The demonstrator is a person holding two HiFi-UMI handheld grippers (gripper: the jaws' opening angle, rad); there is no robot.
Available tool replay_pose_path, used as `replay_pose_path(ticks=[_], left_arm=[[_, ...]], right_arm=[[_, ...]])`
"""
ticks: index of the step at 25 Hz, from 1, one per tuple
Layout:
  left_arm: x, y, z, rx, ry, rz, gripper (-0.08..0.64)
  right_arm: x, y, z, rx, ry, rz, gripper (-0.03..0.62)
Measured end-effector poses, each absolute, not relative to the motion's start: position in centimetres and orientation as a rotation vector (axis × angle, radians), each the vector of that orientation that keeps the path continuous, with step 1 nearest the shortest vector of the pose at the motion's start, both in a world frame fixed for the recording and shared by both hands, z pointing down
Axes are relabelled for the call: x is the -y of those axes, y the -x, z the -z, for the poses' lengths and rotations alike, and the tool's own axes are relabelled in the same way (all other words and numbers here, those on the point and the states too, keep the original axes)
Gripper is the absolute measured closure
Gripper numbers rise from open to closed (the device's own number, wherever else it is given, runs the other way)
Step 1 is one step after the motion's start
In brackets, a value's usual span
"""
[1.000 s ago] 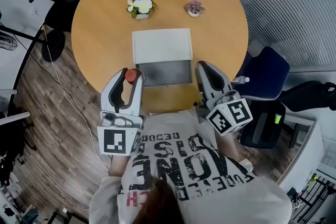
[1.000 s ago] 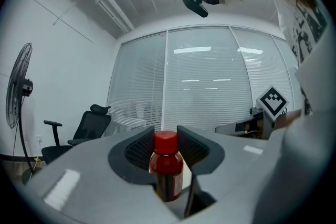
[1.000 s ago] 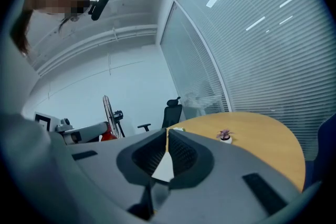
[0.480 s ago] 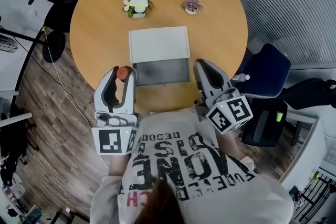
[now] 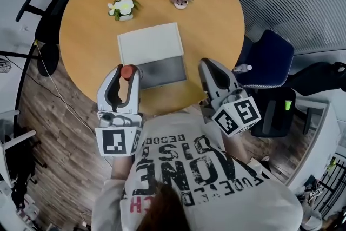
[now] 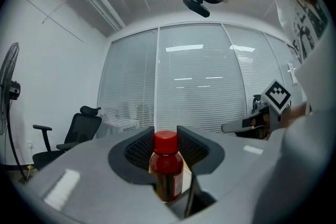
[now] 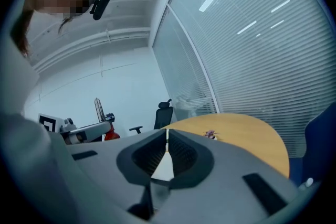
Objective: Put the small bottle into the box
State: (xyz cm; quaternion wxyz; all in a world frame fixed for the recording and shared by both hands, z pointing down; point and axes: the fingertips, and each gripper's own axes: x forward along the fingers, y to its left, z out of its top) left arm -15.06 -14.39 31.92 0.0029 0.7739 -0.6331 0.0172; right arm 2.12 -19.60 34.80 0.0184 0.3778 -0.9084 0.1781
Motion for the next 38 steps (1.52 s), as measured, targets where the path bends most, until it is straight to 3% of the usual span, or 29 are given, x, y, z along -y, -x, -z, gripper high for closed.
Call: replay_pose_path(ticks=[38], left_arm=[[17.7, 10.2, -47.8, 1.619, -2.384, -0.289, 0.419]], right_arm=[[19.5, -5.8, -37.1, 2.676, -1.366, -0.6, 0.574]])
